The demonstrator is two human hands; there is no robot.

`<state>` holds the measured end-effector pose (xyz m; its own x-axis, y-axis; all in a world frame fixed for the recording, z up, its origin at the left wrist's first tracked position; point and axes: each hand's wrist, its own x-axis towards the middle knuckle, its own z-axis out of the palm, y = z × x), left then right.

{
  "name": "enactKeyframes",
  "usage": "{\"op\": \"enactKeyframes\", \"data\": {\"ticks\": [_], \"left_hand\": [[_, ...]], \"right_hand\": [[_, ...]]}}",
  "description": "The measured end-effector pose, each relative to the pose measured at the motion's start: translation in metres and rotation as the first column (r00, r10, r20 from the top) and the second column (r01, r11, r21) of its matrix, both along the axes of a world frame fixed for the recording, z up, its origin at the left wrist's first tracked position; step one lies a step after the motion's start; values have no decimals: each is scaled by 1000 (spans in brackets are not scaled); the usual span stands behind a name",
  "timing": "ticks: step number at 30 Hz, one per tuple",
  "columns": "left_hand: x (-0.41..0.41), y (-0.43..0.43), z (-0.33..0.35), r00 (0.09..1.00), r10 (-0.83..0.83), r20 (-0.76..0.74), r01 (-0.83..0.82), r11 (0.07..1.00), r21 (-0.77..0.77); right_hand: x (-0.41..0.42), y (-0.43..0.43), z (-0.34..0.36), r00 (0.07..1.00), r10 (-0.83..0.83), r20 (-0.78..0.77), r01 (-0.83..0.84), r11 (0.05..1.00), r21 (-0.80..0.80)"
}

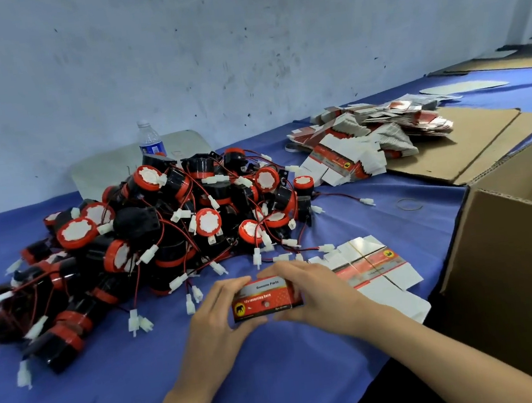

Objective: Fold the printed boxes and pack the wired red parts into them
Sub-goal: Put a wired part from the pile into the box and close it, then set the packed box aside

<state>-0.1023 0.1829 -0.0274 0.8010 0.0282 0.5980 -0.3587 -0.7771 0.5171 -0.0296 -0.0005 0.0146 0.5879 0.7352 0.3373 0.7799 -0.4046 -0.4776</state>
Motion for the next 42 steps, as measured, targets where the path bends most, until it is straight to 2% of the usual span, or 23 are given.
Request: {"op": "enactKeyframes", "data": {"ticks": [1, 3, 5, 8, 11, 12, 14, 19, 21, 22, 24, 26, 27, 28, 29, 30, 31, 32, 34, 36, 37, 40, 42], "left_hand": [[0, 0, 0, 1000, -2, -7, 2, 999, -49], [-1, 0, 1, 999, -1, -35, -8, 964, -266], [1, 6, -1, 998, 51, -21, -55, 917, -396], [4, 13, -2, 994, 94, -54, -109, 850, -515], [8, 16, -8, 987, 122, -103, -159, 819, -552], [8, 17, -9, 986, 121, -116, -165, 823, -544], [9, 18, -11, 986, 108, -131, -162, 826, -539], [12, 22, -15, 981, 137, -137, -189, 838, -511], [15, 23, -14, 978, 157, -139, -206, 844, -495], [16, 23, -14, 976, 161, -148, -214, 843, -493], [17, 24, -17, 970, 159, -185, -232, 837, -495], [17, 25, -20, 964, 160, -212, -245, 840, -483], [17, 25, -20, 963, 159, -218, -248, 842, -480], [16, 24, -19, 962, 159, -223, -251, 838, -484], [16, 23, -18, 962, 157, -223, -251, 834, -492], [15, 22, -16, 962, 156, -224, -250, 830, -498], [14, 21, -14, 961, 154, -229, -252, 827, -502], [14, 19, -13, 961, 153, -233, -254, 824, -507], [11, 17, -11, 959, 152, -239, -257, 824, -506], [9, 15, -7, 957, 162, -242, -264, 834, -485], [7, 13, -5, 957, 168, -238, -261, 855, -448], [0, 3, 0, 979, 106, -176, -141, 969, -203], [-5, -10, 0, 995, 24, -97, -26, 1000, -17]], "right_hand": [[-1, -2, 0, 999, -17, -52, 20, 999, 51], [-5, -9, 0, 969, -43, -241, 103, 965, 239], [-9, -21, 5, 883, -37, -468, 268, 859, 436], [-11, -43, 15, 639, 163, -752, 540, 601, 589], [-8, -65, 35, 307, 420, -854, 837, 308, 453], [-7, -73, 43, 254, 514, -819, 888, 212, 408], [-3, -93, 60, 298, 629, -718, 910, 39, 412], [6, -146, 97, 638, 695, -332, 747, -454, 487], [10, -164, 103, 694, 694, -193, 691, -567, 448], [12, -168, 103, 697, 698, -167, 684, -577, 446], [15, -167, 100, 663, 723, -193, 705, -516, 487], [17, -154, 90, 595, 715, -367, 746, -323, 582], [18, -145, 82, 582, 618, -529, 749, -153, 645], [16, -134, 73, 604, 374, -704, 728, 99, 678], [14, -123, 62, 662, 26, -749, 678, 406, 613], [9, -112, 48, 719, -262, -644, 617, 668, 416], [6, -103, 34, 752, -422, -507, 564, 810, 162], [1, -95, 21, 774, -488, -403, 515, 856, -48], [-5, -83, 0, 828, -527, -192, 464, 836, -295], [-5, -76, -9, 854, -520, -21, 479, 801, -358], [-4, -75, -8, 854, -520, -3, 486, 800, -351], [2, -76, -4, 873, -487, 5, 454, 809, -373], [6, -80, 0, 901, -432, 24, 400, 810, -430]]}}
